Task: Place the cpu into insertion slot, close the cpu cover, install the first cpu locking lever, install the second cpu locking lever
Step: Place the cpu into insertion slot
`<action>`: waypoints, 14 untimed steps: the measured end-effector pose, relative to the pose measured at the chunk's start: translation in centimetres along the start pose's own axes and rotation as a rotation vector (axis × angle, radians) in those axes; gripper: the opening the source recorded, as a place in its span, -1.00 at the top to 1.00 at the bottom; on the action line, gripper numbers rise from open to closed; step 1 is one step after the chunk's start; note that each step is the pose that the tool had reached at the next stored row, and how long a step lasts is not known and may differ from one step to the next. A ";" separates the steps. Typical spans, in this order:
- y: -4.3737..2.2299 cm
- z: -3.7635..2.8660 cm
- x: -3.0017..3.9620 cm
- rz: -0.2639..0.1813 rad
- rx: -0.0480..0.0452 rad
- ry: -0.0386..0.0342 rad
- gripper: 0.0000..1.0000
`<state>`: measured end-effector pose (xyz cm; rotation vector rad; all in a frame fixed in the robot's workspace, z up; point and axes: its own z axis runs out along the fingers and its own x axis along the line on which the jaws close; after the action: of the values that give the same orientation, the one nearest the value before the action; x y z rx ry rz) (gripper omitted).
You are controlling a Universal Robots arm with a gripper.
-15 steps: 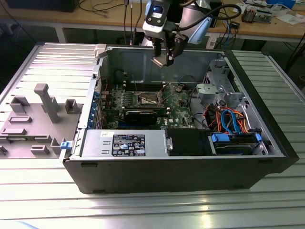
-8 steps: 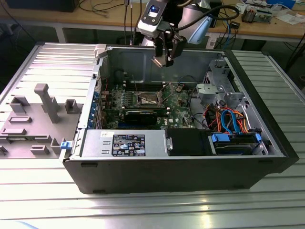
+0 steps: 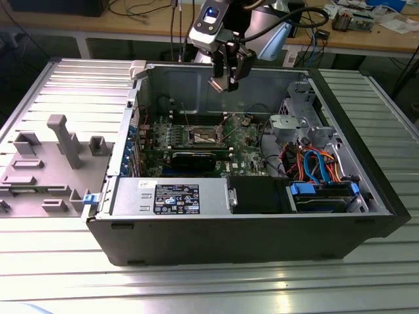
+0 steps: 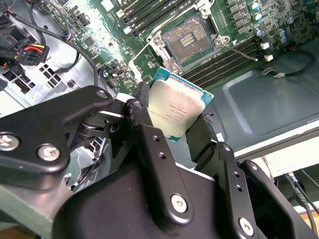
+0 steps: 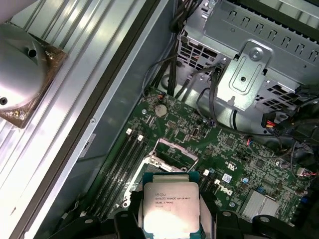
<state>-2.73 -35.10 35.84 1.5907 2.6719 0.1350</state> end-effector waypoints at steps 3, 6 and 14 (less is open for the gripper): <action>0.00 0.00 0.00 0.006 -0.0002 -0.0005 -0.07; 0.00 0.00 0.00 0.014 -0.0003 -0.0013 -0.07; 0.00 0.00 0.00 0.061 -0.0012 -0.0054 -0.07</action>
<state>-2.73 -35.10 35.83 1.6701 2.6199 0.1334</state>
